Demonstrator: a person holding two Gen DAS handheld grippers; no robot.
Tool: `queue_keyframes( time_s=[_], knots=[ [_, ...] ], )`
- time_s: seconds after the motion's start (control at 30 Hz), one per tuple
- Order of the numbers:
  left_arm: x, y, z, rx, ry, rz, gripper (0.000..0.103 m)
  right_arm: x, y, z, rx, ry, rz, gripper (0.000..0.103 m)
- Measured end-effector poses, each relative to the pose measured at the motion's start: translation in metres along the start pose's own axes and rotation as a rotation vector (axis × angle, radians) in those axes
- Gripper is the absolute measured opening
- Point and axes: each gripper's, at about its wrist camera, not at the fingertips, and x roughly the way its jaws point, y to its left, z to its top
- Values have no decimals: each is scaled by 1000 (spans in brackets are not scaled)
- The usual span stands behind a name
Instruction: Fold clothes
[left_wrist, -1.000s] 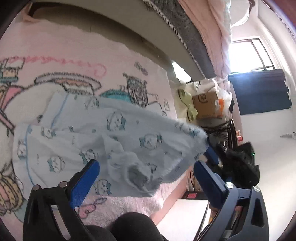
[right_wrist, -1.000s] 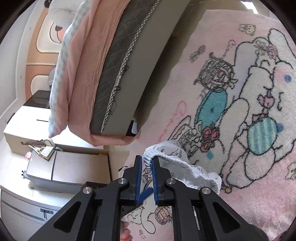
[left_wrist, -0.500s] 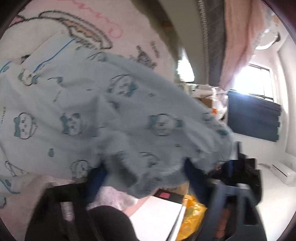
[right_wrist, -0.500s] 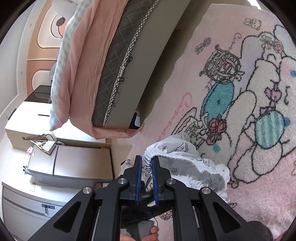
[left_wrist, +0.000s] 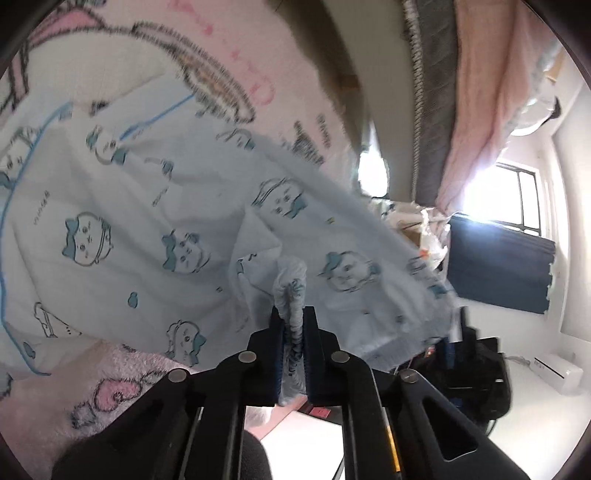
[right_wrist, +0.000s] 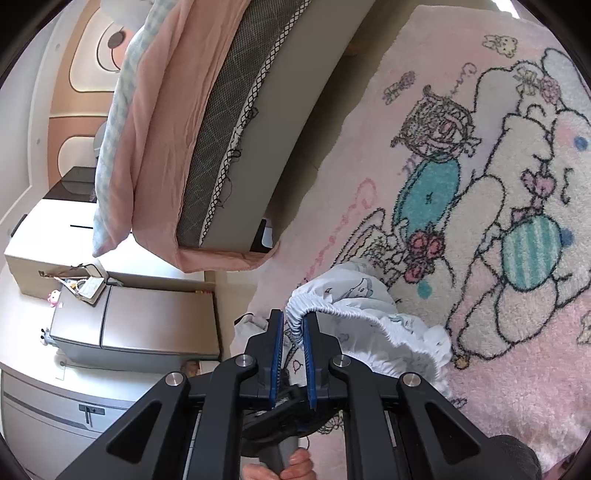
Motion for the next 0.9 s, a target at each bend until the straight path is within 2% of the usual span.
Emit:
queue_keyframes(
  time_s=[0.3,0.4,0.43,0.47,0.5,0.53,0.57,0.63,0.7,0.9],
  knots=[
    [-52,-50,-1,70,-73,-97,7,-33,25,2,-48,-57,-6,9],
    [-65,-71,-2,118,-97,-96,7,-37,28,2,-83,-53,-75,10],
    [-68,-73,-3,120,-101,-99,7,-35,23,2,-77,-39,-102,13],
    [-71,-76,-4,121,-105,-103,7,-32,15,3,-65,-16,-129,29],
    [-74,-79,-5,124,-108,-106,7,-29,8,3,-53,6,-156,56],
    [-76,-81,-6,129,-109,-107,7,-26,-2,2,-19,26,-167,66],
    [-77,-82,-8,133,-109,-108,7,-22,-14,1,30,45,-159,70],
    [-78,-85,-10,138,-103,-106,7,-17,-34,-3,115,72,-118,70],
    [-76,-88,-10,137,-99,-102,7,-14,-41,-4,121,69,-137,70],
    [-86,-97,-16,164,-94,-118,7,8,-26,-5,-46,91,-330,70]
  ],
)
